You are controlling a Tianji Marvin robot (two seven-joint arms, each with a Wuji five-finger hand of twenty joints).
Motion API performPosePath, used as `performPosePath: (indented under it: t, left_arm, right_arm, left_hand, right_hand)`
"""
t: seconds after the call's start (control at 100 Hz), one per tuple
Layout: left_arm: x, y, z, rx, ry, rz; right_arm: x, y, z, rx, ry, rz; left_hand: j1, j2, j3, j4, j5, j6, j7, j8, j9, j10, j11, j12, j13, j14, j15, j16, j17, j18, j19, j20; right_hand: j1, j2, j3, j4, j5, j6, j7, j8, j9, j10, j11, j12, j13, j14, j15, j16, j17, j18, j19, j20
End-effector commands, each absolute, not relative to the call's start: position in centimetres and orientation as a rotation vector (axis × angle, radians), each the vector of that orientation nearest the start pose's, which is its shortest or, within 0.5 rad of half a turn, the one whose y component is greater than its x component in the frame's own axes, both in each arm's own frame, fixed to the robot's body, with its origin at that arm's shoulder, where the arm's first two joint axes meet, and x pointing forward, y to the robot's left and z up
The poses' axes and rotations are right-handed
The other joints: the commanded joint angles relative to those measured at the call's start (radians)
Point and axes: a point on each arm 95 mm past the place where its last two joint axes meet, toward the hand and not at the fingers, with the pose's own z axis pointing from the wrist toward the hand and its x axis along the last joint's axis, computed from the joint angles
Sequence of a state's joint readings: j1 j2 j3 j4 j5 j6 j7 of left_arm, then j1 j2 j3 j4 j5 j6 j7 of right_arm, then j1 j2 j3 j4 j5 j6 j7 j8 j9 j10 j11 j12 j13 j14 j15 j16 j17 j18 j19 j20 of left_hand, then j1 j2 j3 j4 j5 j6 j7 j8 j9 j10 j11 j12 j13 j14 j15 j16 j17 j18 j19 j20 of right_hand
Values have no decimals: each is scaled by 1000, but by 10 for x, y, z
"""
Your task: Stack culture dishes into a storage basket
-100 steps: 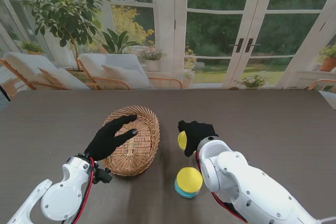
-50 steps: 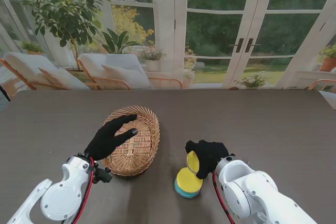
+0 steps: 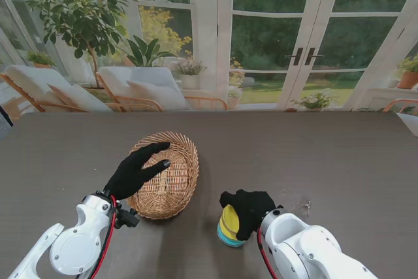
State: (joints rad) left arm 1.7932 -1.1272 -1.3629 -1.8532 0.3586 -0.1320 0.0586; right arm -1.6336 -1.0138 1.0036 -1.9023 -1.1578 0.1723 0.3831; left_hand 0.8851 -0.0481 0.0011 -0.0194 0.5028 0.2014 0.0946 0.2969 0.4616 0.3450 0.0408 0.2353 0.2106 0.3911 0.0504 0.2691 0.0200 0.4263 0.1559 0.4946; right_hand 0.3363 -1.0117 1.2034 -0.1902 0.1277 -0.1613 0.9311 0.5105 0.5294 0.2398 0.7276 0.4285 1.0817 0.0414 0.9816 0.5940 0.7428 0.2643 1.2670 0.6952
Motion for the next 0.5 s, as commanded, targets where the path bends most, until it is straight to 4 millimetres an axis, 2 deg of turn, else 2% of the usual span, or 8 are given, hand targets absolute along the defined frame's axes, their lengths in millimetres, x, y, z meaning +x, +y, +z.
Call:
performPosePath:
  t: [0.0,0.49]
  left_arm:
    - [347,-2,-280,-1677,1013,-2094]
    - [345,-1,-280,-1674,1008,-2087]
  right_arm:
    - [329,82,-323,1165,1936,1212]
    - [333,87,-333,1130,1956,1167]
  left_hand:
    - [-5,36,-18,13,7,2,-10,0,5,-2,2,3,-17,-9,-12,-7,-7,-32,-28,-7]
    - [-4,37,-18,13,9,3,-9,0,5,-1,2,3,-17,-7,-12,-7,-7,-32,-27,-7]
  right_hand:
    - [62,91,114,72,-4,-12,74,34,11,-64,129,45,-9,-7,24,10,44,3,55,-6]
    - [43,101,101,72,-17,-9,59,30,-18,-63,125,42,-33,-5,29,10,19,4,56,-5]
